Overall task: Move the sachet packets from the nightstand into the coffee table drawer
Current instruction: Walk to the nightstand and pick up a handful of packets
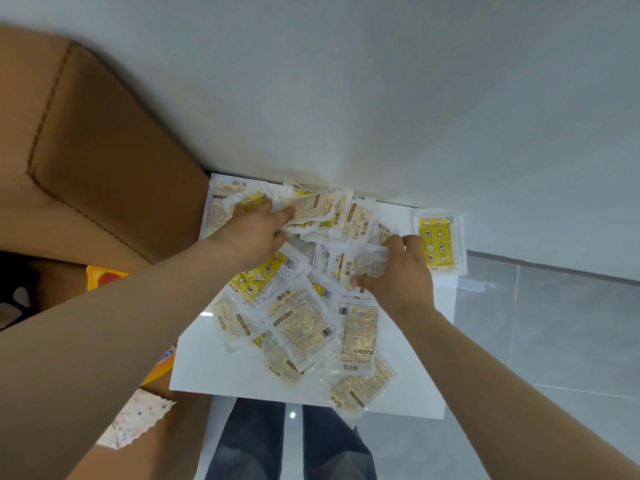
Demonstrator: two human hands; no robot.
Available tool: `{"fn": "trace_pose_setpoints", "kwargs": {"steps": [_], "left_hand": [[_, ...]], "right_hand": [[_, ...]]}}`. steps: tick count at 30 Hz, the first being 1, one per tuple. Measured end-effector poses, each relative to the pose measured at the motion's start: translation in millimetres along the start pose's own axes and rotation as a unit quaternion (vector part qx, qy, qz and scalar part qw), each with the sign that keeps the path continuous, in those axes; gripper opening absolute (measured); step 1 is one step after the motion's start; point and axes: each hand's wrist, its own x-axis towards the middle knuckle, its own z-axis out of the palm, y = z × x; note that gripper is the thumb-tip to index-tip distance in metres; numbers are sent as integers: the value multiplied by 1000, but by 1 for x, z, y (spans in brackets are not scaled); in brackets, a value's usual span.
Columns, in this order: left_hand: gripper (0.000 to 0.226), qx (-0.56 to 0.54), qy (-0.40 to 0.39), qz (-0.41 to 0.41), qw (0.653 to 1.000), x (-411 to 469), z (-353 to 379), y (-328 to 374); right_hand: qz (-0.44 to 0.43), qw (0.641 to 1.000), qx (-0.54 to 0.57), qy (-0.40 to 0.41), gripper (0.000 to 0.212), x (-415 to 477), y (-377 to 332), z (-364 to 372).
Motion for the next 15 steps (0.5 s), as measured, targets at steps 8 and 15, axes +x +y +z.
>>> {"fn": "trace_pose_setpoints", "kwargs": {"steps": [8,15], "left_hand": [[43,-142,83,44,985,-35,2,8],[38,-204,131,21,970,-68,-1,10]], "right_hand": [[70,986,129,-72,47,-16,-6,-9],[81,981,169,-58,14,-41,-9,-20]]}}
